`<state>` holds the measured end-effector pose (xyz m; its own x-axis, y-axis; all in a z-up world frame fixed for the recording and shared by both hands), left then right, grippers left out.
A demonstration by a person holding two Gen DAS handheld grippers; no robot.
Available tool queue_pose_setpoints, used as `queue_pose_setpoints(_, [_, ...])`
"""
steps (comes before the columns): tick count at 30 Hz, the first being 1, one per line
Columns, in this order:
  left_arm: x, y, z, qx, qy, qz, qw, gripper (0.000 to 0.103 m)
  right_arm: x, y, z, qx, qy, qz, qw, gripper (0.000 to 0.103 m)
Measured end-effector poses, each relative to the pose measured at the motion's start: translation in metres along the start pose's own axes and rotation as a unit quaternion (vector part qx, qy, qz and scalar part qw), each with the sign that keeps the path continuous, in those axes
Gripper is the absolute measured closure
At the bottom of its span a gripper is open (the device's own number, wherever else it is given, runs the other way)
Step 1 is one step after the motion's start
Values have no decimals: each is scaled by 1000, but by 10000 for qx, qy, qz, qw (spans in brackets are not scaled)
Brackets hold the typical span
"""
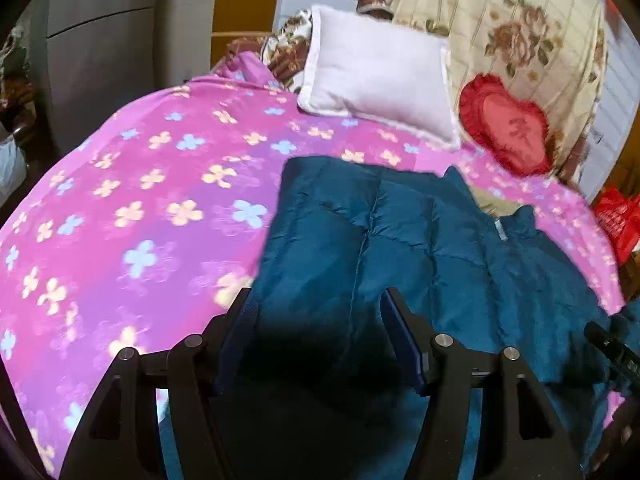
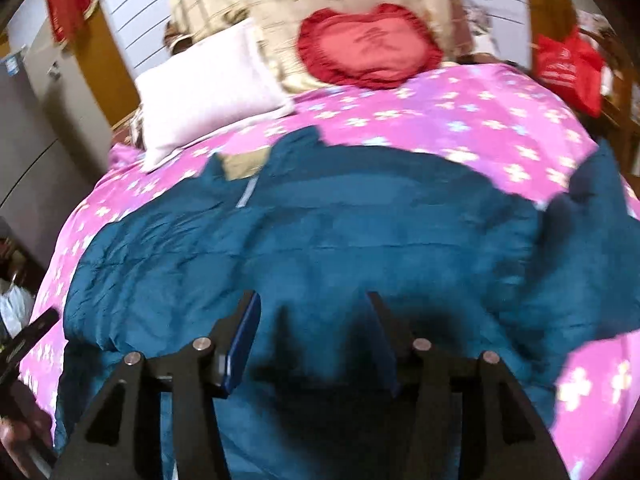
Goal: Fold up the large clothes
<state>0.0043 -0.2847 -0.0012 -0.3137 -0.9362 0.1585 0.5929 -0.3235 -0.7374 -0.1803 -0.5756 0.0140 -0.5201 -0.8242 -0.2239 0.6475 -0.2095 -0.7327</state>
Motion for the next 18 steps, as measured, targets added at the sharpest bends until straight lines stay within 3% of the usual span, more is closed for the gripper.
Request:
queue_pose_setpoints(4, [3, 27, -13, -209, 311, 394, 9985, 60, -24, 34, 1, -161, -612, -220, 9978, 39])
queue_pose_setpoints(7, [2, 30, -19, -112, 358, 295, 9989, 58, -20, 53, -11, -319, -1129, -685, 9907, 35])
queue_pose_setpoints(9, [0, 32, -21, -125, 297, 226, 9992, 56, -14, 56, -14, -218, -1262, -752, 9889, 30])
queue_pose_setpoints(14, [0, 34, -22, -95, 268, 238, 9993, 55, -8, 47, -13, -330, -1117, -950, 9886, 29])
queue_pose_setpoints(18, [0, 34, -23, -47, 313, 291, 9991, 55, -38, 24, 0, -51, -895, -378, 9953, 28])
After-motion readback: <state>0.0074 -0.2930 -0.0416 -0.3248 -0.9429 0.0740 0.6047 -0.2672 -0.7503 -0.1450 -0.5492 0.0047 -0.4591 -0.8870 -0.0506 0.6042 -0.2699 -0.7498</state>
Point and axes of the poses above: each gripper's, at about its wrist camera, not at the fingertips, and y roughly the way its jaws point, x to its right, z to its top, the point moved 10 cm from there along y, roughly the way its jaws point
